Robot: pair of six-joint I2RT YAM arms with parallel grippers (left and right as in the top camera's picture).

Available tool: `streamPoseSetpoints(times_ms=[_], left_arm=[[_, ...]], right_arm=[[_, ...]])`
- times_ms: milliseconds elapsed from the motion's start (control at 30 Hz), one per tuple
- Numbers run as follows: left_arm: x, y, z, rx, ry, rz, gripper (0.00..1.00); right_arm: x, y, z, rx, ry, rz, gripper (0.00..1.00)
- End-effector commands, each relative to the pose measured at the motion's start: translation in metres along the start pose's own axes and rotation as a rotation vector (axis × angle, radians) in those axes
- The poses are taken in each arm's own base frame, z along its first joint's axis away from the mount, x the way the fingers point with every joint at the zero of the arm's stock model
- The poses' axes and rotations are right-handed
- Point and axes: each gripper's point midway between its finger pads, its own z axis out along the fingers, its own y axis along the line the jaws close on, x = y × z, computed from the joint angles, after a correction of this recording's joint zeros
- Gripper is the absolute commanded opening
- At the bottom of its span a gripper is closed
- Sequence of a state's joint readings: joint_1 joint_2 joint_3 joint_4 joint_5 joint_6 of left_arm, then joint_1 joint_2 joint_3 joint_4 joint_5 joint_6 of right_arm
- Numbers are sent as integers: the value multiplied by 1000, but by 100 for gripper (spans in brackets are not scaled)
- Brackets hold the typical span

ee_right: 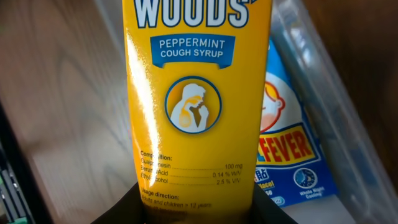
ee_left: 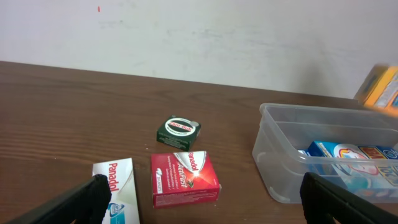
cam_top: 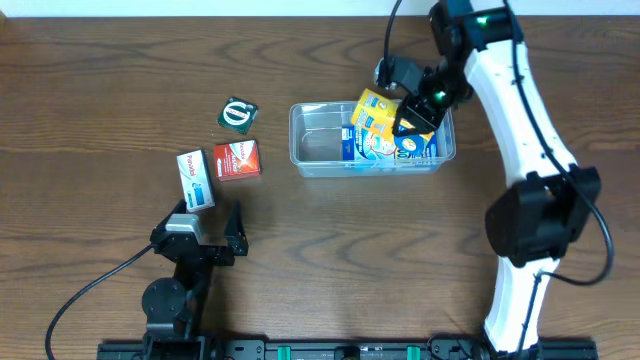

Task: Pack container
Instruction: 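Carry the yellow box left over the container and lower it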

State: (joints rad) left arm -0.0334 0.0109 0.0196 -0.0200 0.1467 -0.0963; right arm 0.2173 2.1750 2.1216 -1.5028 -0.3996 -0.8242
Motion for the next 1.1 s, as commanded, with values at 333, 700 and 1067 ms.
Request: streamPoseSetpoints(times_ms=[333,700,1067], left_arm=[[15,2,1,-1,46,5,98],[15,2,1,-1,46,5,98],[15,2,1,-1,46,5,98]], right_arm=[[9,-20,25,-6,53,32,33],[11,-24,28,5,67,33,42],[11,-24,28,5,66,33,43]])
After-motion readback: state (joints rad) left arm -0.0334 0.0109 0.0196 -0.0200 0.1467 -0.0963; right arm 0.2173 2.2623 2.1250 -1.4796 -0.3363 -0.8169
